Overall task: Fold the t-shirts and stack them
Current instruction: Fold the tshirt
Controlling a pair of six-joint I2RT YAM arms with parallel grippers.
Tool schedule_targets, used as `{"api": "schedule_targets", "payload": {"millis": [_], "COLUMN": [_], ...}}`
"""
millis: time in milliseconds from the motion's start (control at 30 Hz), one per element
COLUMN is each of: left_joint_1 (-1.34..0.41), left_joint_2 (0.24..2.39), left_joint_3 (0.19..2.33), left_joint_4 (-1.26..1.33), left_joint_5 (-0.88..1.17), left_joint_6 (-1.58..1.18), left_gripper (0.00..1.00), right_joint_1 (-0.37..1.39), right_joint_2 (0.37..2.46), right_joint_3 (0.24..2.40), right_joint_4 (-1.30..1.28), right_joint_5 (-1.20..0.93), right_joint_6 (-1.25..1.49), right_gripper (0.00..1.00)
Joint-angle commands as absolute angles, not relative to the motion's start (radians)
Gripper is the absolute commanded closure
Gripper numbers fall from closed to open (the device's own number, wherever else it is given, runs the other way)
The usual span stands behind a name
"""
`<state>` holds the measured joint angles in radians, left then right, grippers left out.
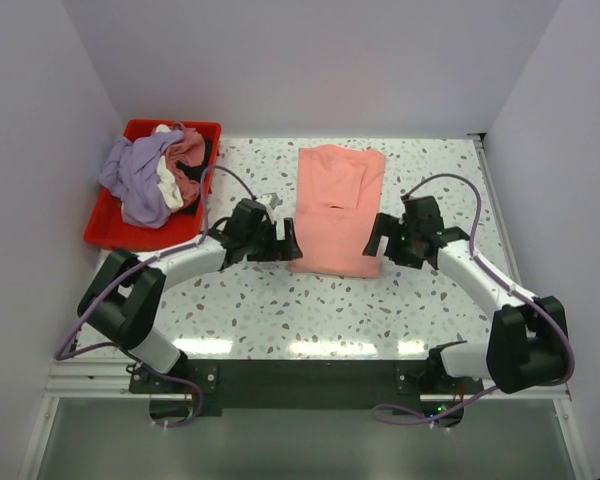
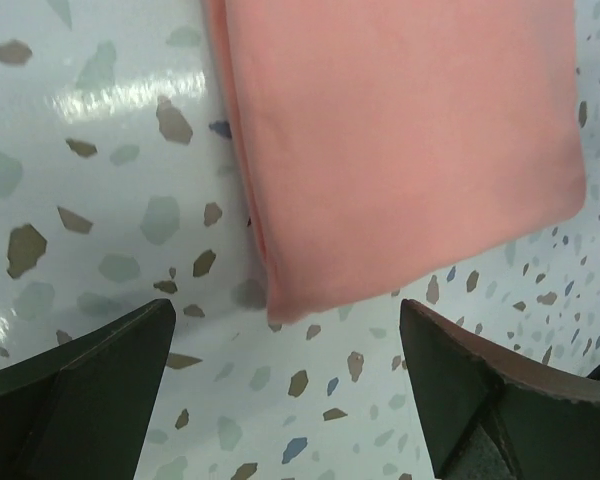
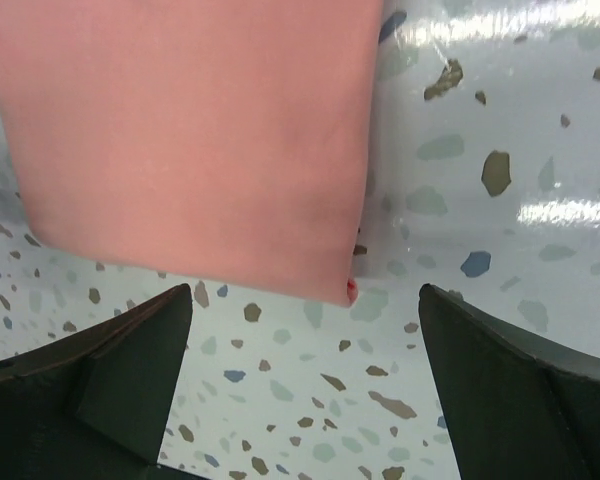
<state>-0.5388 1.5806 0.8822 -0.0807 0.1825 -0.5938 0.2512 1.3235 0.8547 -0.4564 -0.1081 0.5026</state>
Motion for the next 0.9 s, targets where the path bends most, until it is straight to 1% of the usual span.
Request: {"api": "schedule_targets", "payload": {"millis": [0,33,200,300,333,400,433,767,800,867], "left_joint_1": [-0.548,-0.549,-0.581,-0.598,-0.601,-0.612,-0.614,-0.620,-0.620,-0.620], "left_joint_2": [1.558,1.568,1.595,1.618,1.635,1.647,1.660,1.684,1.692,1.697], "left_joint_3": [0.825,0.821,0.811,0.808,0.810,0.816,0.819,0.821,0.822,0.827], "left_joint_4": [0.029,0.034,0.057,0.063,0.063,0.054,0.049,0.018,0.017,0.012], "left_joint_5": [0.206,0.212,0.219,0.216,0.216,0.209,0.200,0.132,0.129,0.133], "left_joint_6": [-0.643,-0.646,-0.655,-0.661,-0.661,-0.661,-0.660,-0.667,-0.666,-0.663], "left_gripper": [0.01,0.06,0.19,0.33,0.40,0.46,0.50,0.63,0.69,0.75], "right_joint_1": [0.252,0.252,0.253,0.253,0.253,0.253,0.252,0.253,0.253,0.253], "right_joint_2": [1.279,1.281,1.279,1.278,1.279,1.281,1.282,1.308,1.308,1.315], "right_joint_3": [0.804,0.796,0.752,0.741,0.741,0.733,0.732,0.722,0.719,0.716], "right_joint_4": [-0.442,-0.445,-0.430,-0.413,-0.407,-0.402,-0.400,-0.383,-0.382,-0.379], "right_joint_5": [-0.167,-0.169,-0.173,-0.176,-0.176,-0.179,-0.179,-0.189,-0.186,-0.193], "right_joint_6": [0.502,0.500,0.520,0.526,0.531,0.534,0.535,0.534,0.534,0.537], "right_gripper": [0.01,0.01,0.01,0.01,0.01,0.01,0.01,0.01,0.01,0.01]}}
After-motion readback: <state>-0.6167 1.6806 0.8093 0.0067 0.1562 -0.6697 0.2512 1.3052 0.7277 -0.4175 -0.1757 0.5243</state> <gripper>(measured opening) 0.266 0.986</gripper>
